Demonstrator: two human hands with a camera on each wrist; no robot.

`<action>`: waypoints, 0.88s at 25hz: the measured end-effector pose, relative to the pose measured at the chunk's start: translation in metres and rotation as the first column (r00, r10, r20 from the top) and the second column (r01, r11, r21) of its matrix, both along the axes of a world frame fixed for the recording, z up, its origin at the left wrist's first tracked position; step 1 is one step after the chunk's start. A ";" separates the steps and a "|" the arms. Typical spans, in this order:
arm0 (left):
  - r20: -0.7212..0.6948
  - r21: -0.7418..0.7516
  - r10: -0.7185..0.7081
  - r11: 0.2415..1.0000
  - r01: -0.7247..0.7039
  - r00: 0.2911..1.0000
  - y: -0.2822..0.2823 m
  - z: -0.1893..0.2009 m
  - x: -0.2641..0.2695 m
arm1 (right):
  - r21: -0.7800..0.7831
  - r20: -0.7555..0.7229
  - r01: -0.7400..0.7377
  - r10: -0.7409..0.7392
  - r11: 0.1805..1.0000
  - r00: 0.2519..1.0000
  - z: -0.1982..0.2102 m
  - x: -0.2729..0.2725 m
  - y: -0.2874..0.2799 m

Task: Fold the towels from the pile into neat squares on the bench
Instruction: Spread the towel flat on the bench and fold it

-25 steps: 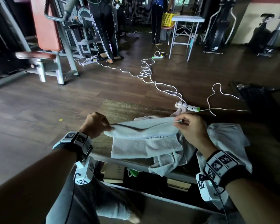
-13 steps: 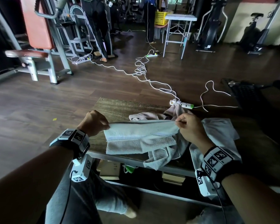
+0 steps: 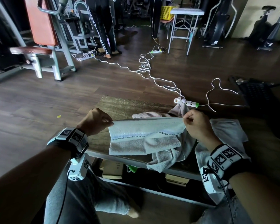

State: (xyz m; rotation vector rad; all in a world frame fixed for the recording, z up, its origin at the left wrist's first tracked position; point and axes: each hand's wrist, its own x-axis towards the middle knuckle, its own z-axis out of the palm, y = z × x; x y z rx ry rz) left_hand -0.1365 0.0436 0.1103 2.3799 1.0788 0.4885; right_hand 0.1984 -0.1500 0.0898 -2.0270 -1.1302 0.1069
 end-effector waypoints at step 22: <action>0.161 0.451 0.214 0.853 -0.265 0.963 0.101 0.177 -0.014 | 0.174 0.323 -0.221 0.156 0.960 0.933 0.168 0.003 0.158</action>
